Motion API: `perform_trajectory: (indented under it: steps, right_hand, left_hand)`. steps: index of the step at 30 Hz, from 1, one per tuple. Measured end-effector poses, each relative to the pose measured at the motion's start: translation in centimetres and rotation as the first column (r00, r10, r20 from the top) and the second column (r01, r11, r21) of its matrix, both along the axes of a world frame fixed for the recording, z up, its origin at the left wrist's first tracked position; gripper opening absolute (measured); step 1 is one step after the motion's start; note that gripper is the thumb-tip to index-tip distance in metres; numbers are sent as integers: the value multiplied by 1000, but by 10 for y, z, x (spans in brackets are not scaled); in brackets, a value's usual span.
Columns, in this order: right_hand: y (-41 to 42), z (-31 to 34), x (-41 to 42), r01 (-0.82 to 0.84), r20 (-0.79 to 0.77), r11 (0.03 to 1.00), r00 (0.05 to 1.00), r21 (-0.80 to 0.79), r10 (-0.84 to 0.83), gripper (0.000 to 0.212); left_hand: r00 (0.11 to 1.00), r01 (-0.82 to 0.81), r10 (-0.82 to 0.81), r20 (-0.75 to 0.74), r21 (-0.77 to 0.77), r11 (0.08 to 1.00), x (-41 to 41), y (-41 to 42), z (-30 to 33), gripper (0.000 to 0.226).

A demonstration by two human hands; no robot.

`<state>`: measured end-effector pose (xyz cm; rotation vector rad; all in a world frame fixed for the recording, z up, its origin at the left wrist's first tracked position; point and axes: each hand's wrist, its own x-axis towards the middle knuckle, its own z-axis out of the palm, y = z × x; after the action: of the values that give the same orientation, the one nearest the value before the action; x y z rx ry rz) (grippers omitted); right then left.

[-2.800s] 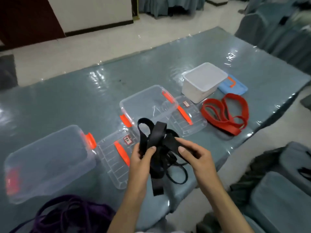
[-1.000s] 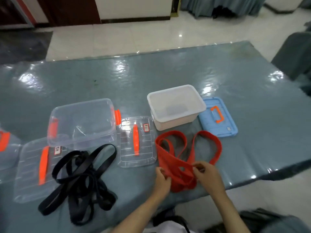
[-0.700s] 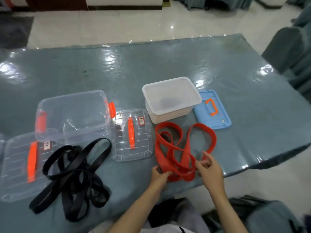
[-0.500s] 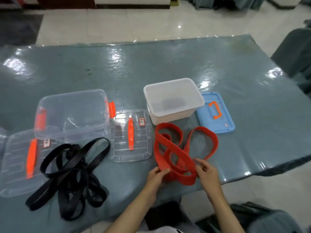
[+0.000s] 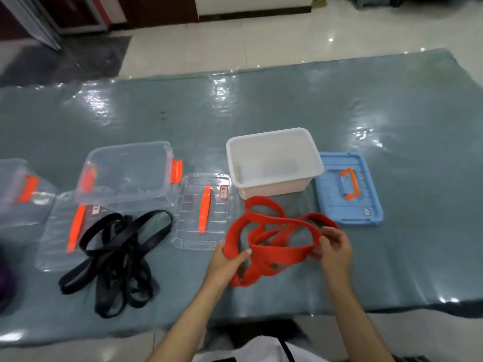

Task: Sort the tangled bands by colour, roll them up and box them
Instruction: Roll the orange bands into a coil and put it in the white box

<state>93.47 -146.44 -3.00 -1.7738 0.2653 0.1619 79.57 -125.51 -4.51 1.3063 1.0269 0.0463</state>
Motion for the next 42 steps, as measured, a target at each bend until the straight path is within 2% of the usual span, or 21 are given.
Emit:
perform_trajectory:
  steps: [3,7,10,12,15,17,19,22,26,30,32,34,36,37,38,40,42]
  right_hand:
    - [-7,-5,9,-93,2,989,996,-113,94,31]
    - [-20,-21,10,-362,-126,917,931,-167,344,37]
    - [-23,-25,5,-451,-235,876,882,-171,408,39]
    - [-24,-25,-1,-505,-244,849,853,-154,462,42]
    - [-26,-24,-8,-602,-271,788,786,-127,556,47]
    - [-28,-28,-9,-593,-292,796,788,-120,542,52]
    - [-30,-33,-8,-511,-299,851,836,-122,460,54]
    - [-34,-39,-6,-429,-313,894,873,-131,374,53]
    - [-38,-35,0,-561,-341,811,804,-166,487,50]
    - [-33,-20,3,-678,-305,597,730,-428,611,27]
    - [-22,-2,4,-667,-327,597,742,-445,585,27]
    - [-4,21,5,-621,-211,658,775,-427,595,28]
    - [14,42,5,-572,20,755,793,-321,609,22]
    - [22,55,6,-576,96,798,797,-177,597,19]
    - [29,70,8,-590,108,807,803,4,586,18]
    - [42,102,12,-592,45,735,787,330,615,21]
    - [54,127,20,-572,-20,658,747,490,664,41]
  left_hand:
    - [997,32,-33,-67,-16,999,-1,-15,-8,22]
    - [989,-84,65,-129,-142,986,11,-39,-19,33]
    - [976,-154,137,-166,-90,984,23,-61,-27,40]
    - [969,-188,173,-175,-75,979,28,-73,-30,42]
    - [967,-136,143,-212,48,990,28,-82,-31,22]
    - [967,-93,131,-220,174,980,21,-86,-27,11]
    - [972,-99,145,-187,236,967,11,-88,-18,10]
    - [980,-185,196,-38,205,961,-2,-87,-1,14]
    - [948,-307,283,145,181,934,-8,-78,29,24]
    - [921,-359,305,243,223,906,-7,-72,62,24]
    - [905,-373,295,306,242,895,-4,-71,80,24]
    - [894,-370,262,364,268,890,0,-68,100,35]
    - [891,-341,201,407,305,889,4,-63,117,39]
    - [891,-324,169,421,331,886,7,-59,123,39]
    - [894,-303,134,427,357,884,10,-55,127,40]
    - [908,-215,27,418,409,887,15,-47,131,46]
    - [920,-79,-109,378,448,891,18,-42,129,54]
